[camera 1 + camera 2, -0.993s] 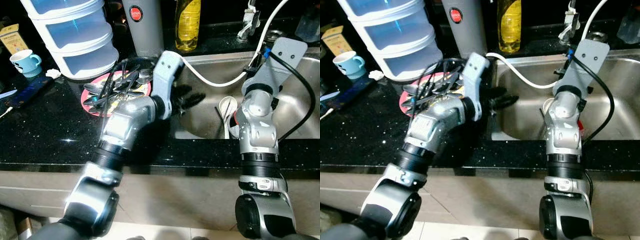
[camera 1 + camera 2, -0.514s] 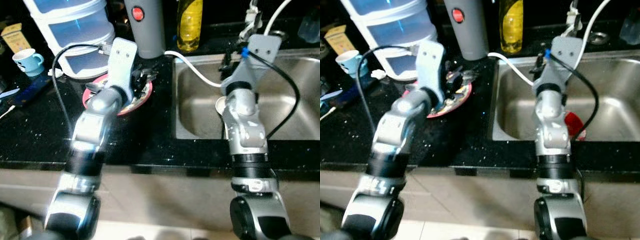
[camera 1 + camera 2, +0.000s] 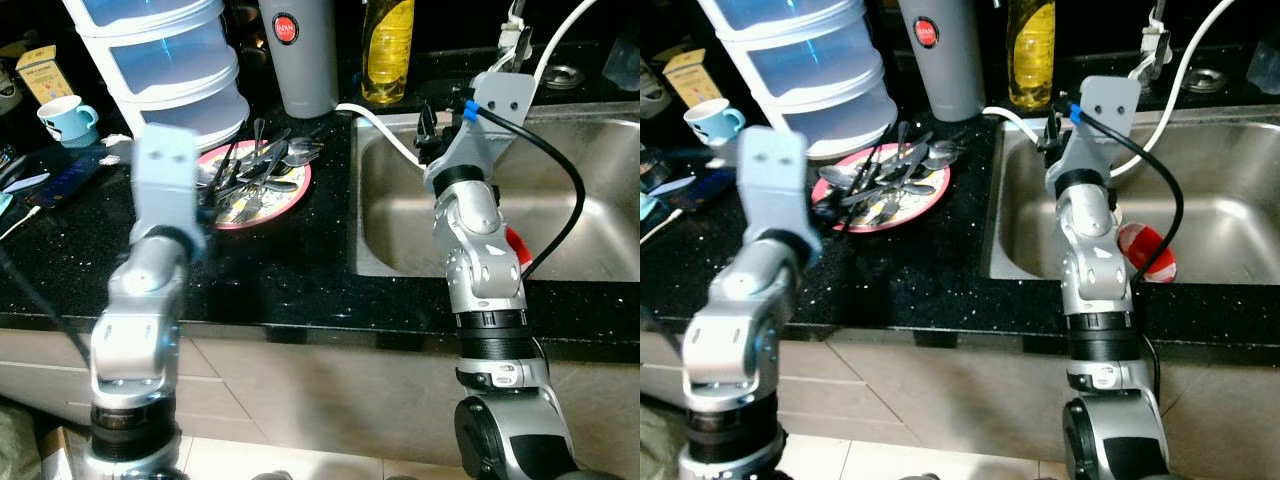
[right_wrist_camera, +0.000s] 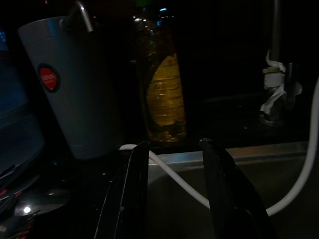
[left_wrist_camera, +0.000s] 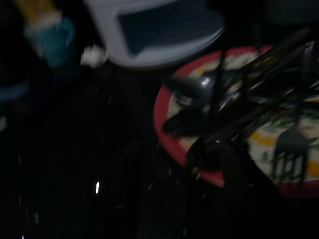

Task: Kitchen organization

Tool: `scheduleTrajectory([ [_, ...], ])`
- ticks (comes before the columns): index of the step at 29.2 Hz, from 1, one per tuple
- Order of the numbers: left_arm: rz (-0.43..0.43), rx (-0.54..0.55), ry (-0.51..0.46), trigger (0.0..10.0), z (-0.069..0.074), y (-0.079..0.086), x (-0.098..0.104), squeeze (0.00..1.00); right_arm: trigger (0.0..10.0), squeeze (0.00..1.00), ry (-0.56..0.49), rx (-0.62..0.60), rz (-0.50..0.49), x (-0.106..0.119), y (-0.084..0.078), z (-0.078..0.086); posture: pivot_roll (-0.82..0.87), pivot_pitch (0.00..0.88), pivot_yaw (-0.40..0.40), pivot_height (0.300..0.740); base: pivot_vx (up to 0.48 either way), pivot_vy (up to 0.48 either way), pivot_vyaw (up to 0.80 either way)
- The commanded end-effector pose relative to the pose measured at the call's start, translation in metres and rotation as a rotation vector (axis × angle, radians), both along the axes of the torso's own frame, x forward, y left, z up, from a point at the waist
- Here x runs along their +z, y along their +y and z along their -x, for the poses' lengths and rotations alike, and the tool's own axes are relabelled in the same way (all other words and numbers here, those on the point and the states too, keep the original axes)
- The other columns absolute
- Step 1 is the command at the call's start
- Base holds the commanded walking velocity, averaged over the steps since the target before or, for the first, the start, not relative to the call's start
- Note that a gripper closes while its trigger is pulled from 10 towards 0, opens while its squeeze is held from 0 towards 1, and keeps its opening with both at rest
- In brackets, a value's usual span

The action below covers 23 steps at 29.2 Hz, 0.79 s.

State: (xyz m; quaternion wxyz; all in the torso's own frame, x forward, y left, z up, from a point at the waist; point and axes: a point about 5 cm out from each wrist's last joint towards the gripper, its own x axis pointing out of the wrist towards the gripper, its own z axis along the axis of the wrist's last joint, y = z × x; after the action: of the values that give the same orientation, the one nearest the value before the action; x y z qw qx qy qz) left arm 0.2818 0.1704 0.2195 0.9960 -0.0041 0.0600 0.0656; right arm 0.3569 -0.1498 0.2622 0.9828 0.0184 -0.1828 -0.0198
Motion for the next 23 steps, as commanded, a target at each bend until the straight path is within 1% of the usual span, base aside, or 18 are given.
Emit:
scheduleTrajectory([
  [1, 0.048, -0.002, 0.048, 10.0, -0.001, 0.002, -0.007, 0.65, 10.0, 0.00, 0.020, 0.041, 0.003, -0.004, 0.010, -0.002, 0.18, 0.032, 0.149, 0.740, 0.000, 0.000, 0.00],
  [2, 0.075, -0.025, 0.069, 10.0, -0.003, 0.001, -0.010, 1.00, 10.0, 0.00, 0.020, 0.043, 0.003, -0.004, 0.011, -0.002, 0.18, 0.032, 0.149, 0.740, 0.000, 0.000, 0.00],
  [4, 0.087, -0.038, 0.082, 10.0, -0.003, 0.001, -0.011, 1.00, 10.0, 0.00, 0.020, 0.045, 0.004, -0.004, 0.011, -0.002, 0.18, 0.032, 0.149, 0.740, 0.000, 0.000, 0.00],
  [7, 0.062, -0.137, 0.127, 10.0, -0.004, -0.008, -0.015, 1.00, 10.0, 0.00, 0.019, 0.041, 0.003, -0.004, 0.010, -0.001, 0.18, 0.032, 0.150, 0.740, 0.000, 0.000, 0.00],
  [8, 0.062, -0.164, 0.133, 10.0, -0.005, -0.011, -0.015, 0.00, 10.0, 0.00, 0.018, 0.039, 0.002, -0.004, 0.010, -0.001, 0.17, 0.031, 0.153, 0.740, 0.000, 0.000, 0.00],
  [11, 0.068, -0.181, 0.136, 10.0, -0.005, -0.013, -0.014, 0.00, 10.0, 0.00, 0.018, 0.038, 0.002, -0.004, 0.009, -0.001, 0.17, 0.031, 0.153, 0.740, 0.000, 0.000, 0.00],
  [13, 0.094, -0.197, 0.142, 10.0, -0.007, -0.016, -0.014, 0.00, 10.0, 0.00, 0.019, 0.039, 0.001, -0.004, 0.009, -0.001, 0.17, 0.031, 0.151, 0.740, 0.000, 0.000, 0.00],
  [14, 0.122, -0.201, 0.150, 9.6, -0.008, -0.016, -0.016, 0.00, 10.0, 0.00, 0.018, 0.040, 0.000, -0.004, 0.010, -0.001, 0.17, 0.029, 0.151, 0.740, 0.000, 0.000, 0.00],
  [15, 0.147, -0.202, 0.157, 8.7, -0.010, -0.015, -0.017, 0.00, 10.0, 0.00, 0.018, 0.041, 0.000, -0.004, 0.011, -0.001, 0.17, 0.029, 0.151, 0.740, 0.000, 0.000, 0.00],
  [16, 0.174, -0.201, 0.164, 8.2, -0.011, -0.014, -0.019, 0.00, 10.0, 0.00, 0.017, 0.042, 0.000, -0.004, 0.011, -0.001, 0.17, 0.029, 0.151, 0.740, 0.000, 0.000, 0.00],
  [18, 0.174, -0.201, 0.164, 8.2, -0.011, -0.014, -0.019, 0.00, 10.0, 0.00, 0.017, 0.042, 0.000, -0.004, 0.011, -0.001, 0.17, 0.029, 0.151, 0.740, 0.000, 0.000, 0.00],
  [20, 0.201, -0.190, 0.170, 7.4, -0.013, -0.010, -0.020, 0.00, 10.0, 0.00, 0.016, 0.043, -0.001, -0.003, 0.011, -0.001, 0.17, 0.028, 0.151, 0.740, 0.000, 0.000, 0.00],
  [21, 0.201, -0.190, 0.170, 7.4, -0.013, -0.010, -0.020, 0.00, 10.0, 0.00, 0.016, 0.043, -0.001, -0.003, 0.011, -0.001, 0.17, 0.028, 0.151, 0.740, 0.000, 0.000, 0.00],
  [23, 0.228, -0.174, 0.176, 4.9, -0.015, -0.006, -0.021, 0.00, 10.0, 0.00, 0.016, 0.042, -0.001, -0.003, 0.011, -0.001, 0.16, 0.029, 0.151, 0.740, 0.000, 0.000, 0.00],
])
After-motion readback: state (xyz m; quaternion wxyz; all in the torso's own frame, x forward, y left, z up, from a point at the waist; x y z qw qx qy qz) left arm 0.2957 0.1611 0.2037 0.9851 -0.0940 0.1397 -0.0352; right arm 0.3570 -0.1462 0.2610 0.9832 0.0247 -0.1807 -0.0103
